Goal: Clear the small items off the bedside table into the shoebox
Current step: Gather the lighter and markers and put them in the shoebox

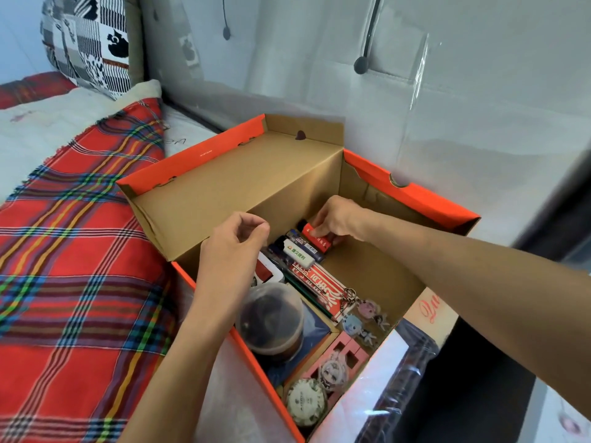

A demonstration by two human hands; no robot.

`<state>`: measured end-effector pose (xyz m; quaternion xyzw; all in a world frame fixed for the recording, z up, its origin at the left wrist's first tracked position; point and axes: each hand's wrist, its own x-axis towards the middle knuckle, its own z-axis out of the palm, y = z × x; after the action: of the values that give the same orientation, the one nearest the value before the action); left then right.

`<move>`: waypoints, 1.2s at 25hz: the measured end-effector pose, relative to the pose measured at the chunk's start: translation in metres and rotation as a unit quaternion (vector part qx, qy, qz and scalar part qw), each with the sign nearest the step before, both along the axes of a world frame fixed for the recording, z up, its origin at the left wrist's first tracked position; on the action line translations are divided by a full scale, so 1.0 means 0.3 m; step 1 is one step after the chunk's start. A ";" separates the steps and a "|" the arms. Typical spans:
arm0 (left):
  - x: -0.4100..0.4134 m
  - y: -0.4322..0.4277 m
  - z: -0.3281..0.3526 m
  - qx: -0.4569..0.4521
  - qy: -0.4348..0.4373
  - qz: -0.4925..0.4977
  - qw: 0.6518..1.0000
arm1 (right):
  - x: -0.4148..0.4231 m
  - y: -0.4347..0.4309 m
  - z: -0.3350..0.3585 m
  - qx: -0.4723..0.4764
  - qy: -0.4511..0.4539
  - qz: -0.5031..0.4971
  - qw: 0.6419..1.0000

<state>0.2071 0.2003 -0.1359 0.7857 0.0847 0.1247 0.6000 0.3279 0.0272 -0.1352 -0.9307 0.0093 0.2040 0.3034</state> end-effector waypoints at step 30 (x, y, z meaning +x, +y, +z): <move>-0.301 -0.665 0.222 0.208 -0.054 -0.293 0.931 | -0.872 -0.722 0.322 0.147 -0.162 -0.193 0.956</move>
<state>0.1167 0.0007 -0.0693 0.8749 -0.2101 0.0006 0.4363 0.0662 -0.1893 -0.0387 -0.8768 0.1090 -0.0131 0.4682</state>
